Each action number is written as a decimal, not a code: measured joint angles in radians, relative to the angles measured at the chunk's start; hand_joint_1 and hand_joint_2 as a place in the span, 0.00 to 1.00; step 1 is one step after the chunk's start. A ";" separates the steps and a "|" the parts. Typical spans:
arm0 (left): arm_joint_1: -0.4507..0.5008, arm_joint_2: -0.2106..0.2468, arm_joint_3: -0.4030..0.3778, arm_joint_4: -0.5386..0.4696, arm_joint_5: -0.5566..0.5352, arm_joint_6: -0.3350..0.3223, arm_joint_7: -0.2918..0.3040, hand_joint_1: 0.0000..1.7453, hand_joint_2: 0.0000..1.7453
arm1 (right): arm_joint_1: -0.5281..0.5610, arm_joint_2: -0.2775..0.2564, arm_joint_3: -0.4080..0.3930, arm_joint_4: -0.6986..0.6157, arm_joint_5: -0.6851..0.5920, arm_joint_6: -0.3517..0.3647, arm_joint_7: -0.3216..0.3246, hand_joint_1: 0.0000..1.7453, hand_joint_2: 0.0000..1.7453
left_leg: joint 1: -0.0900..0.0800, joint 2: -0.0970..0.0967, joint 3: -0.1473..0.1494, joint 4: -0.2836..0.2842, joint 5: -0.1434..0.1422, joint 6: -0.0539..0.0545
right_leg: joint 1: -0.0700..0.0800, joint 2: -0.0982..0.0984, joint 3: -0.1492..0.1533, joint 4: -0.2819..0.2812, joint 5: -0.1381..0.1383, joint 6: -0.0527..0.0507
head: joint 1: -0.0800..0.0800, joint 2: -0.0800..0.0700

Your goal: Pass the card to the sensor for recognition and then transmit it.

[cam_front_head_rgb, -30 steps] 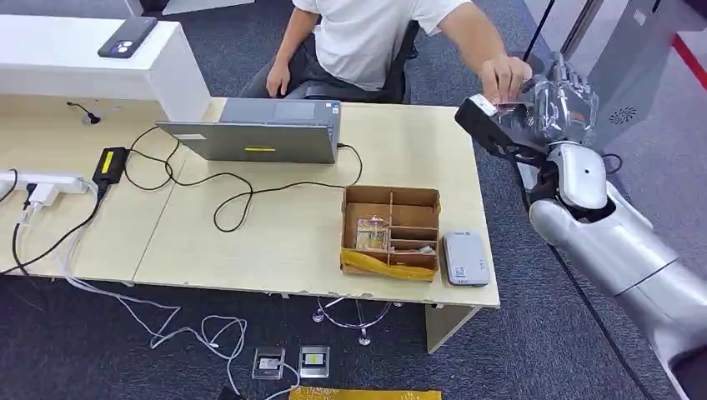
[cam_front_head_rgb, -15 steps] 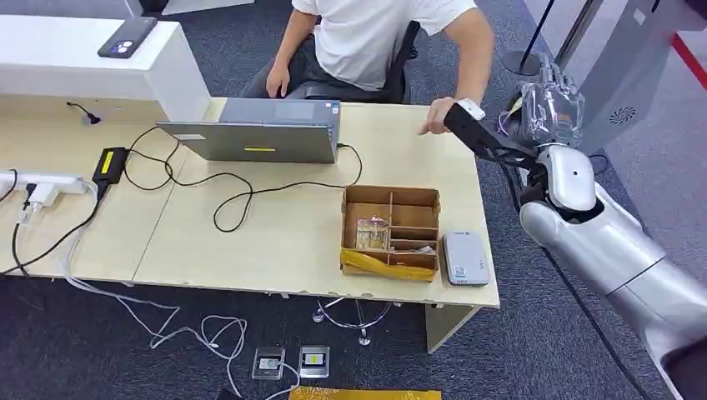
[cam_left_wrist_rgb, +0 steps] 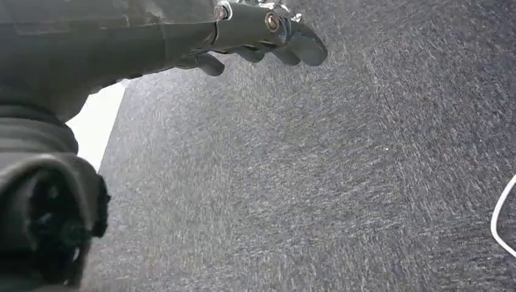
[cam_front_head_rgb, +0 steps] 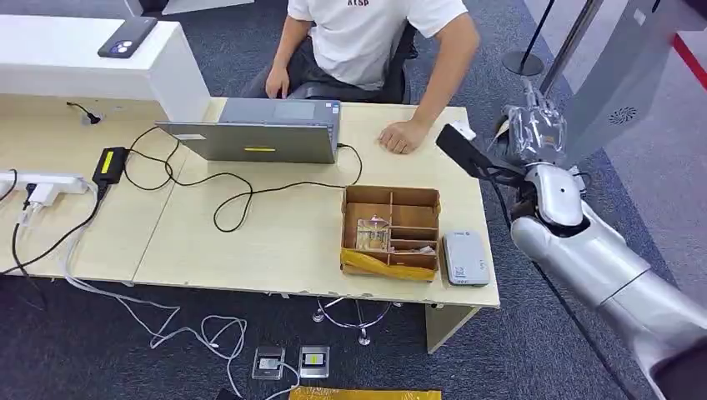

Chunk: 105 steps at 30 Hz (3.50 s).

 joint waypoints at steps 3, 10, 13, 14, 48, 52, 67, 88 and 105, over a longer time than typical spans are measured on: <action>0.006 0.000 0.002 0.000 0.005 0.000 -0.004 0.00 0.00 | 0.039 -0.010 0.000 0.000 -0.003 -0.013 -0.002 1.00 1.00 | 0.000 0.001 0.000 0.000 0.000 0.000 | 0.000 0.000 0.000 0.000 0.000 0.000 | 0.000 0.000; 0.007 0.000 0.003 0.000 0.006 0.000 -0.004 0.00 0.00 | 0.063 -0.020 -0.001 0.000 -0.003 -0.014 -0.003 1.00 1.00 | 0.000 0.003 0.000 0.000 0.000 0.000 | 0.000 0.003 -0.001 0.000 0.000 0.000 | 0.000 0.000; 0.007 0.000 0.004 0.000 0.007 0.000 -0.004 0.00 0.00 | 0.082 -0.026 -0.007 0.000 -0.011 -0.017 0.000 1.00 1.00 | 0.001 0.002 0.000 0.000 0.000 0.000 | 0.000 0.003 -0.001 0.000 0.000 0.000 | 0.000 0.000; 0.008 0.000 0.004 0.000 0.010 0.000 -0.004 0.00 0.00 | 0.097 -0.028 -0.011 0.000 -0.015 -0.025 0.000 1.00 1.00 | 0.001 0.003 0.000 0.000 0.000 0.000 | 0.000 0.003 -0.001 0.000 0.000 0.000 | 0.000 0.000; 0.012 -0.001 0.006 -0.009 0.015 0.000 -0.004 0.00 0.00 | 0.354 0.002 -0.025 0.057 -0.058 -0.047 -0.072 1.00 1.00 | 0.001 0.003 0.000 0.000 -0.002 -0.002 | 0.001 0.003 -0.001 0.000 0.000 -0.001 | 0.000 0.000; 0.012 -0.001 0.006 -0.009 0.015 0.000 -0.004 0.00 0.00 | 0.359 0.007 -0.026 0.069 -0.059 -0.047 -0.074 1.00 1.00 | 0.001 0.003 0.000 0.000 -0.002 -0.002 | 0.001 0.003 -0.001 0.000 0.000 -0.001 | 0.000 0.000; 0.014 -0.002 0.006 -0.009 0.031 0.000 -0.004 0.00 0.00 | 0.377 0.035 -0.032 0.095 -0.080 -0.065 -0.103 1.00 1.00 | 0.001 0.004 0.002 0.000 -0.002 -0.002 | 0.001 0.004 0.001 0.000 0.000 -0.001 | 0.000 0.000; 0.015 -0.001 0.006 -0.009 -0.005 0.000 -0.002 0.00 0.00 | 0.317 0.003 -0.102 0.014 0.033 -0.112 -0.026 1.00 1.00 | 0.001 0.007 0.003 0.000 -0.002 -0.002 | 0.001 0.005 0.001 0.000 0.000 -0.002 | 0.000 0.000; 0.001 -0.008 0.002 -0.018 -0.019 0.000 -0.003 0.00 0.00 | -0.007 0.137 -0.092 -0.044 0.131 0.017 -0.098 1.00 1.00 | 0.003 0.008 0.002 0.000 -0.001 -0.003 | 0.003 0.007 0.000 0.001 0.001 -0.003 | 0.000 0.000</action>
